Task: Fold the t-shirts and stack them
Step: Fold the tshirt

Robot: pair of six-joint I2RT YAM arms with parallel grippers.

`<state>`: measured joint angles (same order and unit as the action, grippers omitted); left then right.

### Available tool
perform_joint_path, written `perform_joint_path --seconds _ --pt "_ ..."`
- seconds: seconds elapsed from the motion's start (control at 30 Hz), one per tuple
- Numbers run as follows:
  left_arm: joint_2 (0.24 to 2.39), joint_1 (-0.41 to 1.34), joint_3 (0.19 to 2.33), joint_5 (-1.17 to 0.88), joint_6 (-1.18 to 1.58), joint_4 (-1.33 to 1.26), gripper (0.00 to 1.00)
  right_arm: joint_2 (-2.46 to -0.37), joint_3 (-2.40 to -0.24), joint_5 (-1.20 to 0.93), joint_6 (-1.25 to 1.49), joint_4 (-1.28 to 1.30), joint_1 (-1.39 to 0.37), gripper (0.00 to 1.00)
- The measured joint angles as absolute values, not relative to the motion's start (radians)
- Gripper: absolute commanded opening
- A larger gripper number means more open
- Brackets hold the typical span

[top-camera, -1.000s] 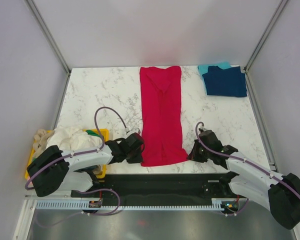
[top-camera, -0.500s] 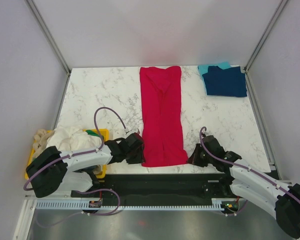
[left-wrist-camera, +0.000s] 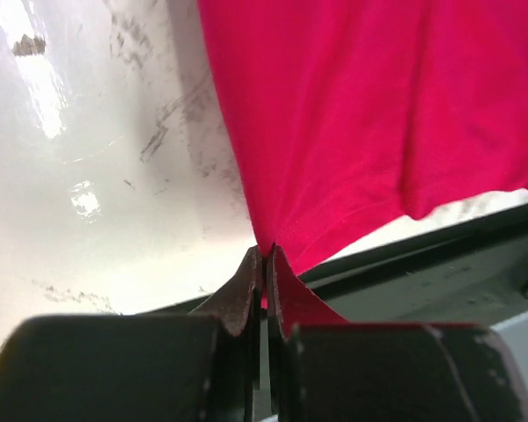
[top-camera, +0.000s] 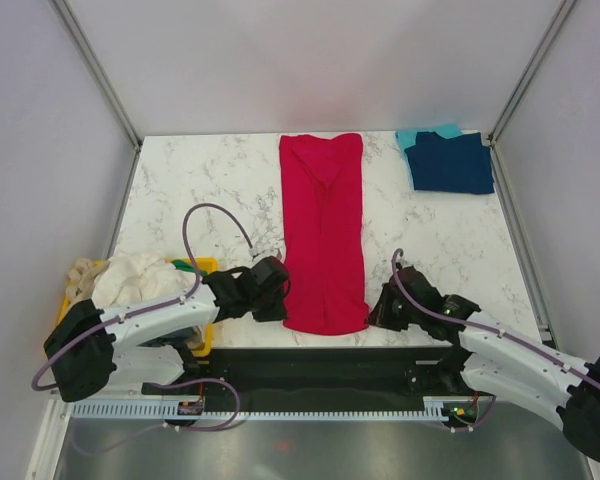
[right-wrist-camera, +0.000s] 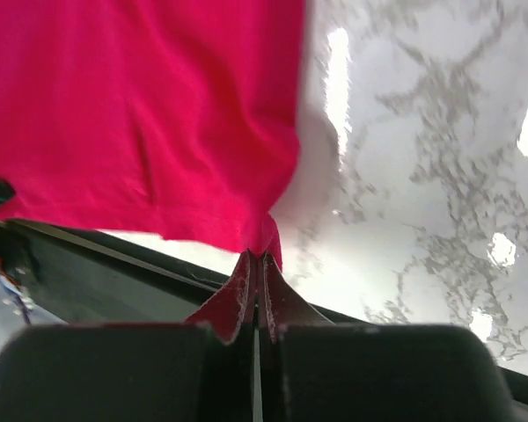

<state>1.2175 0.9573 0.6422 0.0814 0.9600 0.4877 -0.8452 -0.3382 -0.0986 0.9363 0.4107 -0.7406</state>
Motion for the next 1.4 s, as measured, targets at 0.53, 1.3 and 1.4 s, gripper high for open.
perform_joint_path --seconds 0.53,1.3,1.4 --pt "1.348 0.636 1.09 0.074 0.705 0.669 0.02 -1.245 -0.996 0.183 0.74 0.513 -0.635 0.0" --pt "2.042 0.386 1.751 -0.184 0.476 0.693 0.04 -1.766 -1.381 0.133 0.5 0.445 -0.382 0.0" --pt "2.104 0.381 1.819 -0.195 0.469 0.722 0.08 -1.818 -1.418 0.093 0.484 0.424 -0.368 0.0"
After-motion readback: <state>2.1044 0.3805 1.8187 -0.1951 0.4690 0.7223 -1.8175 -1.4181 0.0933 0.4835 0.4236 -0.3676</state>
